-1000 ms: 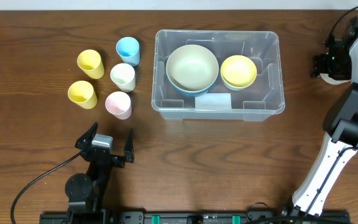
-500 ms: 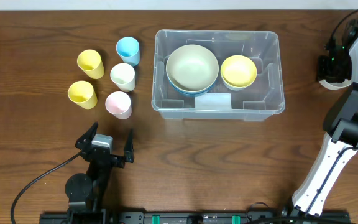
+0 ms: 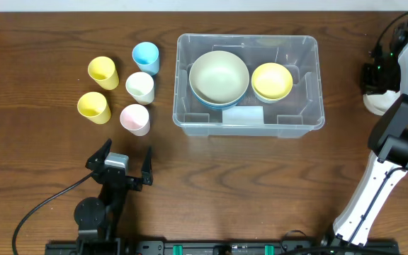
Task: Pack container
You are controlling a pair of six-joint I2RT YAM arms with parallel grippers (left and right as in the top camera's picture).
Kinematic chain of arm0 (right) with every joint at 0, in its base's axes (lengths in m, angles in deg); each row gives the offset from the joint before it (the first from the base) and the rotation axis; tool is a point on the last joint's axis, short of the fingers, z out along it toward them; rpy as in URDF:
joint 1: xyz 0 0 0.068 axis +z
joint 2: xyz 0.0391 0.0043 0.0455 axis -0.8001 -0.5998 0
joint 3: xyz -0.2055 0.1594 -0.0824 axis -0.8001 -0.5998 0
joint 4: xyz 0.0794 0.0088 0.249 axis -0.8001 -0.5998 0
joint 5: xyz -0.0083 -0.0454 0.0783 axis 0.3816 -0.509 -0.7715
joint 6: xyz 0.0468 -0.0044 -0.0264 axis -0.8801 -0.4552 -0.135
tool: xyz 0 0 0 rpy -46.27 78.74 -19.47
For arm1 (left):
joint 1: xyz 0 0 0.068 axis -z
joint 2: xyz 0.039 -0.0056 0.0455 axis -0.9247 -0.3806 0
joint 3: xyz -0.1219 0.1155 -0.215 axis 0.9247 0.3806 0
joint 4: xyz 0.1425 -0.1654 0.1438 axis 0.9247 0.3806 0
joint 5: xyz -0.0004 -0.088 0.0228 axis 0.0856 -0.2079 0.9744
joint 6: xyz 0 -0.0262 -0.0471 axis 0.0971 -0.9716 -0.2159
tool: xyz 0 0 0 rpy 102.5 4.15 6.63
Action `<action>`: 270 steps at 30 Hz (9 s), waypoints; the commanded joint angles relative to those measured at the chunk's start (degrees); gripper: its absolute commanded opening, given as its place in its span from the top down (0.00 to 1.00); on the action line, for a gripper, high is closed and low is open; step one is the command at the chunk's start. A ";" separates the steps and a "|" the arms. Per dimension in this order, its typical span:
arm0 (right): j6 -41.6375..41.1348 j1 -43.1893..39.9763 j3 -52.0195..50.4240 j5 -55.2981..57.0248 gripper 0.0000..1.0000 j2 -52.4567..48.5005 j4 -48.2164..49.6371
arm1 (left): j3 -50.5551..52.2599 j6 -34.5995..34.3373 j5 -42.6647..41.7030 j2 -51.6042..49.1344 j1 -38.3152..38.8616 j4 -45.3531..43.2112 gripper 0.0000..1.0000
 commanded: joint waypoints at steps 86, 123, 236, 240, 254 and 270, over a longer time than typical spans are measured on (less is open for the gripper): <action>-15.21 40.37 -7.02 0.50 0.64 15.26 3.04 | 1.14 -0.07 -0.35 0.35 -0.26 1.81 0.02; -17.25 40.30 -14.67 -1.79 0.99 15.19 9.42 | 1.14 -0.07 -0.35 0.35 -0.26 1.81 0.02; -40.00 4.24 -17.53 13.20 0.01 23.74 0.44 | -60.70 -15.13 -8.17 -75.58 -5.05 34.29 0.02; -40.02 4.24 -17.53 13.20 0.01 23.74 0.44 | -60.70 -22.99 -2.16 -80.15 -5.07 35.01 0.02; -40.00 4.24 -17.53 13.20 0.01 23.74 0.42 | -60.70 -28.02 7.30 -85.29 -5.07 38.16 0.02; -40.00 4.24 -17.53 13.20 0.01 23.74 0.44 | -60.46 -32.81 7.87 -93.42 -4.66 39.19 0.02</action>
